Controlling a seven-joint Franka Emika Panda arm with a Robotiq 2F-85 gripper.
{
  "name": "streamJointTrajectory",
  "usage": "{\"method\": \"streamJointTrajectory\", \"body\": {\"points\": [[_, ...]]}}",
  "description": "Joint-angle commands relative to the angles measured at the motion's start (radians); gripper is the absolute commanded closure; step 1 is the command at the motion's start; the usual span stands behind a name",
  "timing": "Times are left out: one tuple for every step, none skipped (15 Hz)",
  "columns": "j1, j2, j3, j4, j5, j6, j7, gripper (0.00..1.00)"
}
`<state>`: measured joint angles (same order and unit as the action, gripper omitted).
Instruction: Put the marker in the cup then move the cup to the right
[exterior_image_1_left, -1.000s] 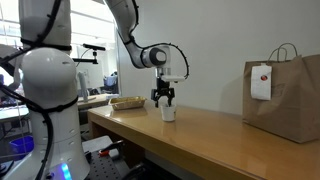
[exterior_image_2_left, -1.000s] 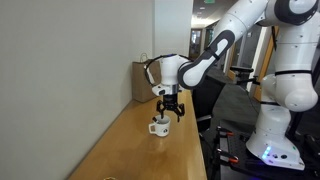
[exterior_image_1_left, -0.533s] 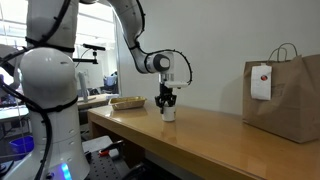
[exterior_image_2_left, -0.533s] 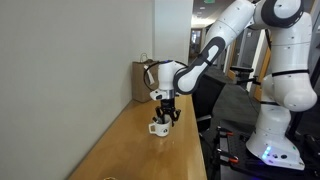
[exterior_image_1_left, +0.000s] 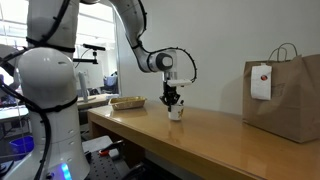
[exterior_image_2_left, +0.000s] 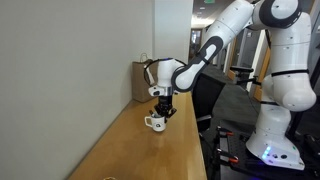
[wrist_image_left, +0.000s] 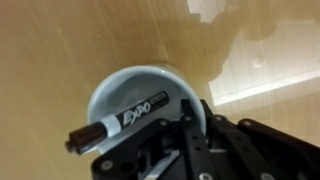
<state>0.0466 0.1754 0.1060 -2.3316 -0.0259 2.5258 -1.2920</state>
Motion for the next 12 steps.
{"method": "streamJointTrajectory", "body": {"points": [[-0.018, -0.002, -0.019, 0.027, -0.021, 0.016, 0.150, 0.97], [-0.027, 0.002, -0.023, 0.044, -0.010, 0.001, 0.188, 0.97], [-0.032, 0.013, -0.033, 0.064, -0.016, 0.004, 0.236, 0.97], [-0.037, 0.025, -0.041, 0.087, -0.020, 0.003, 0.283, 0.97], [-0.043, 0.041, -0.050, 0.116, -0.025, -0.003, 0.332, 0.97], [-0.046, 0.054, -0.057, 0.141, -0.029, -0.006, 0.382, 0.97], [-0.048, 0.078, -0.066, 0.181, -0.037, -0.017, 0.436, 0.97], [-0.052, 0.094, -0.072, 0.211, -0.043, -0.025, 0.490, 0.97], [-0.052, 0.124, -0.081, 0.253, -0.054, -0.035, 0.550, 0.97], [-0.053, 0.146, -0.089, 0.286, -0.062, -0.046, 0.605, 0.97], [-0.057, 0.177, -0.095, 0.325, -0.068, -0.054, 0.658, 0.97], [-0.059, 0.201, -0.101, 0.357, -0.077, -0.062, 0.715, 0.97]]}}
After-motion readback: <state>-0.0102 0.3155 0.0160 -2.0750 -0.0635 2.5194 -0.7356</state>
